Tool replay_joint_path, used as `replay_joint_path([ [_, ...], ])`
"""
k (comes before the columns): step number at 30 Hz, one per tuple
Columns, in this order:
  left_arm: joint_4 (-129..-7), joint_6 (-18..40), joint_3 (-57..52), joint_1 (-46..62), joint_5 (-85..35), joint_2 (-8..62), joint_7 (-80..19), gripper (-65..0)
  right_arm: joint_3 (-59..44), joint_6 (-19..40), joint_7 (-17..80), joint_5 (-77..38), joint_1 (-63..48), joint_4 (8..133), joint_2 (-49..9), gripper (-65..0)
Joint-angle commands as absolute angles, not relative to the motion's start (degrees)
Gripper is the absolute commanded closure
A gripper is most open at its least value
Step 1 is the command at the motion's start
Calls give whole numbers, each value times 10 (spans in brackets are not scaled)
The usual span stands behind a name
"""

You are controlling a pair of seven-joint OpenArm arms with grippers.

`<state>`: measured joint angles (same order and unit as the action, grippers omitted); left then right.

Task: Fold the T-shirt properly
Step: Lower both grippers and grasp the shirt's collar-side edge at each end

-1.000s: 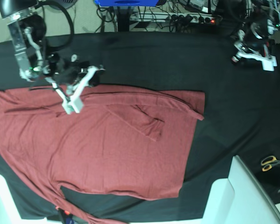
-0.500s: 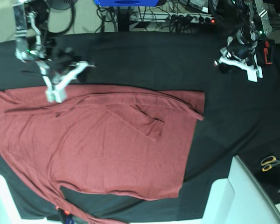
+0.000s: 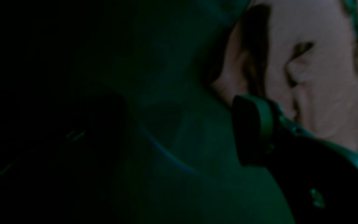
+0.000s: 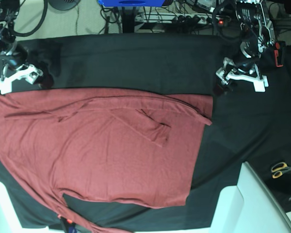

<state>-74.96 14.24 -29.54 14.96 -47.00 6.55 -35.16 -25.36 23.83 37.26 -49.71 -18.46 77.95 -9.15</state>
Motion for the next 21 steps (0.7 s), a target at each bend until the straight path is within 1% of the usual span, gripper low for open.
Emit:
replay_joint_path([
  [1,-749,139,-294,144,-469,67,-358,-518,-260,247,364,-510,-182,781,-102,-480],
  [9,-702,139,-294,87,-465,44,-359,-517,-261,247,364,-509,-180,772,-102,-474],
  [13,-670,139,-277,65,-465,43,-358,-517,-261,247,364,-509,-180,772,-102,-474],
  [18,-659,138,-266,48,-464,42,-357,-510,-261,247,364,-509,-180,772,-103,-474],
  [19,-659,138,-266,47,-464,42,-357,-487,-261,247,364,-509,-180,772,-103,-474],
  [21,-659,138,-266,48,-464,42,-357,-418,-261,247,364,-509,-180,772,-103,-474],
])
